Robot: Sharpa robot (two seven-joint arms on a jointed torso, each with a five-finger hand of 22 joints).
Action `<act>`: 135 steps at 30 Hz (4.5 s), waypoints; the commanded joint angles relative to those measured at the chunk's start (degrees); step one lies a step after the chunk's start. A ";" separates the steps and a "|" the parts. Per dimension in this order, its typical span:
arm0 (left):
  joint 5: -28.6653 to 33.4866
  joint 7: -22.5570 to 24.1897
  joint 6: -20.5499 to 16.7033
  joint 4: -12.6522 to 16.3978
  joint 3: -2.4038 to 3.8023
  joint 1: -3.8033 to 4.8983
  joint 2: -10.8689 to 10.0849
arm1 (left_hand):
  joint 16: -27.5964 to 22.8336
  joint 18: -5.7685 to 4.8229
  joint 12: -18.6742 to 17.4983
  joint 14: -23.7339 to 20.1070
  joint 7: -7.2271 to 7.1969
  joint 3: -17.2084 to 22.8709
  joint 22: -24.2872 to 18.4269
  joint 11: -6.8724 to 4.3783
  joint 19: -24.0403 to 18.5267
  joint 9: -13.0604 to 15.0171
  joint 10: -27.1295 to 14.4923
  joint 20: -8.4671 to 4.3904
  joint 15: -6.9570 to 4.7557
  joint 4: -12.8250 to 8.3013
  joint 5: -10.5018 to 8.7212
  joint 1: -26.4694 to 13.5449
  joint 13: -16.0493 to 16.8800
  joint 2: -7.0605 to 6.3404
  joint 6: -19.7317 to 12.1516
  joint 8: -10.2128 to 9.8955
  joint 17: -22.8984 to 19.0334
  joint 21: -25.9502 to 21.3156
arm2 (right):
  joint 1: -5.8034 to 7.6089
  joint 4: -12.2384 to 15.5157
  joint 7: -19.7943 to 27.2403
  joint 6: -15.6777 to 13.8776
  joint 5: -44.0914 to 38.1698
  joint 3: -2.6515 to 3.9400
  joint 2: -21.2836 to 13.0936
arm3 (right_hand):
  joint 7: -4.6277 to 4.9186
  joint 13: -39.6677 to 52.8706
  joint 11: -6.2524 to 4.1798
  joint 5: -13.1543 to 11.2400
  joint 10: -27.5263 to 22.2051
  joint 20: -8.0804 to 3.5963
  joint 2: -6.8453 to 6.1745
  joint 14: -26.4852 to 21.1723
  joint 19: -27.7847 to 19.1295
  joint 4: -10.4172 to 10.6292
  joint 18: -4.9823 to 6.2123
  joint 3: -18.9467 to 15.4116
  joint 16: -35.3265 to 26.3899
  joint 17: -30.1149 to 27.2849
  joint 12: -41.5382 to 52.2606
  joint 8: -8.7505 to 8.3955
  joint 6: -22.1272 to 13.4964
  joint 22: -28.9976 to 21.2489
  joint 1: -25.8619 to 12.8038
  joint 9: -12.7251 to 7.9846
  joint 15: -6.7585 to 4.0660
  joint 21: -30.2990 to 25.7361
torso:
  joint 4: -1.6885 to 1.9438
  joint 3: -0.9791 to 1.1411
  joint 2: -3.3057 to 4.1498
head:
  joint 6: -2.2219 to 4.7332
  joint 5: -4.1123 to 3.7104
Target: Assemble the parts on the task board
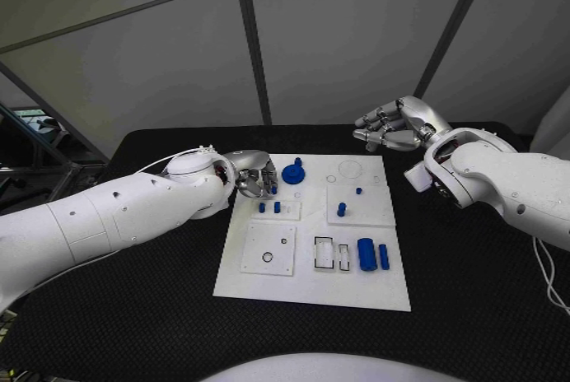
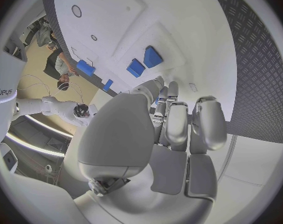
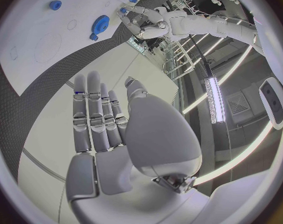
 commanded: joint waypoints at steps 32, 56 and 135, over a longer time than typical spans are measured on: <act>10.94 4.68 -12.68 2.26 0.05 0.02 -5.49 | 1.04 -2.59 -1.93 0.34 1.46 2.38 2.39 0.93 -0.52 -2.64 1.84 0.98 0.94 -1.14 0.00 -1.26 0.01 -1.01 -2.21 -4.78 -0.62 -2.18 | -0.26 1.94 -5.48 7.97 -20.44 -0.05 -3.77 | -3.46 -3.30 -3.07 -4.45 7.92 -5.34 -0.73 15.45 10.67 -6.48 0.40 10.06 28.22 19.64 -7.16 0.32 7.49 9.65 6.45 0.04 -4.14 15.49 | -0.08 -0.01 -0.07 | 1.49 -1.51; 74.01 28.55 -6.44 12.24 -0.02 -0.86 -15.96 | -18.05 1.78 -1.35 -10.47 2.14 0.87 -13.05 1.65 -10.71 -3.01 1.07 1.91 1.73 -0.73 0.14 -3.47 0.48 0.10 0.06 -3.94 -26.93 -27.23 | -3.90 7.89 -14.62 11.28 -48.89 -1.07 -3.48 | -2.80 -3.14 -1.97 -8.28 5.41 -3.62 -5.31 15.71 13.58 -5.90 -1.86 14.10 51.74 37.73 -15.68 -3.31 6.20 31.15 1.96 -0.13 -2.83 34.35 | -0.02 -0.09 0.06 | 2.29 -5.15; 74.70 28.09 -6.74 11.61 -0.12 -1.11 -14.27 | -15.51 1.11 -0.67 -9.43 2.41 0.11 -11.27 1.74 -8.91 -3.18 0.48 1.81 1.72 -2.13 0.19 -2.18 0.84 1.16 0.24 -3.58 -25.08 -24.25 | -4.66 21.73 -16.73 2.96 -49.30 -1.39 -1.13 | -3.64 -1.79 -3.46 -9.04 12.95 -4.51 -2.39 15.44 14.72 -12.46 -3.02 25.84 57.93 40.98 -15.32 -1.29 12.39 41.81 2.49 1.77 -3.95 43.79 | 0.24 -0.24 -0.04 | 1.03 -2.44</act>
